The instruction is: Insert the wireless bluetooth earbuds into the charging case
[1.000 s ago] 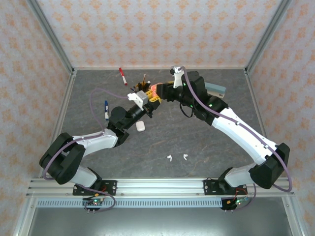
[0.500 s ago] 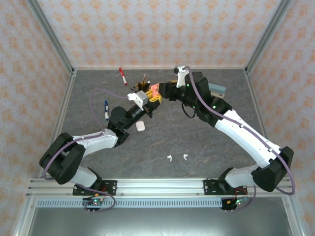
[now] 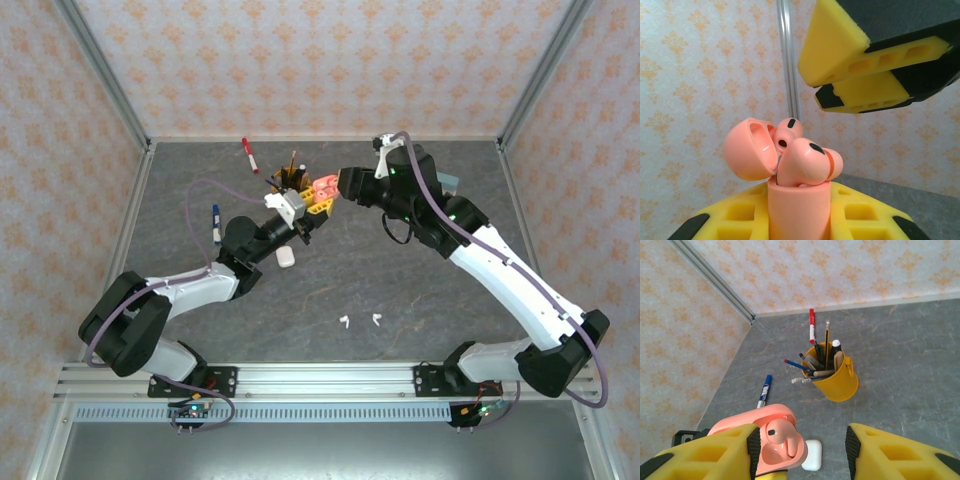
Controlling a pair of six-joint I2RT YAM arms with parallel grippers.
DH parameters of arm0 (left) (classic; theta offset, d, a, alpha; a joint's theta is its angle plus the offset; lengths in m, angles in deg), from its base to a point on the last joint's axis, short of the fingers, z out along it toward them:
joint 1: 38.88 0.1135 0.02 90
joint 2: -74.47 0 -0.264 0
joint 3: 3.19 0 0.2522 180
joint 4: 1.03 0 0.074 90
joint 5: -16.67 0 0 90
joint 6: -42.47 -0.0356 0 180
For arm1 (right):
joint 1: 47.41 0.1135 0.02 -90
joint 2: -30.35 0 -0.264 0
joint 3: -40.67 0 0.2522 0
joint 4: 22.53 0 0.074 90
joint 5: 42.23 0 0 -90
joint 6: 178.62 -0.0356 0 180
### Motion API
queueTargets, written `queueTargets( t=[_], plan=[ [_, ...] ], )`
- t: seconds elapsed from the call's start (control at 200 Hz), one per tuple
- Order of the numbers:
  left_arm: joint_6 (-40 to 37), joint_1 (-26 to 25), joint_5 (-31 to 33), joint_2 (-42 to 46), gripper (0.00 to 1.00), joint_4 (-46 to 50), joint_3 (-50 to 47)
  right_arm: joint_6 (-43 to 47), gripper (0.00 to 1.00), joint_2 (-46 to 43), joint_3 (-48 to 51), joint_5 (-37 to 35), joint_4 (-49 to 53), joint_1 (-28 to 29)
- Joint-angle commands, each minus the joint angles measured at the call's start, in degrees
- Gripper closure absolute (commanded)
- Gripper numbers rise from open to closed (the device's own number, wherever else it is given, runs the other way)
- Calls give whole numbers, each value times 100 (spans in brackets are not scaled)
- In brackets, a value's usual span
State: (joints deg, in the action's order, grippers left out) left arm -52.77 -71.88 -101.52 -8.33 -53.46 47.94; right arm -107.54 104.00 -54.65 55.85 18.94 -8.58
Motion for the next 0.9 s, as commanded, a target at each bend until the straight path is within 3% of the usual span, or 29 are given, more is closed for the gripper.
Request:
queueTargets(
  t=[0.0, 0.495, 0.641, 0.891],
  plan=[
    [-194, -8, -242, 203, 100, -16, 51, -319, 50, -79, -228, -91, 341, -20],
    [-35, -10, -144, 114, 100, -182, 47, -455, 52, 132, -141, 216, 114, -24],
    [4, -12, -85, 7, 100, -255, 60, -373, 52, 106, -175, 727, 38, -24],
    [75, 1, -23, -181, 100, -321, 157, 166, 38, -145, -14, 830, 210, 72]
  ],
)
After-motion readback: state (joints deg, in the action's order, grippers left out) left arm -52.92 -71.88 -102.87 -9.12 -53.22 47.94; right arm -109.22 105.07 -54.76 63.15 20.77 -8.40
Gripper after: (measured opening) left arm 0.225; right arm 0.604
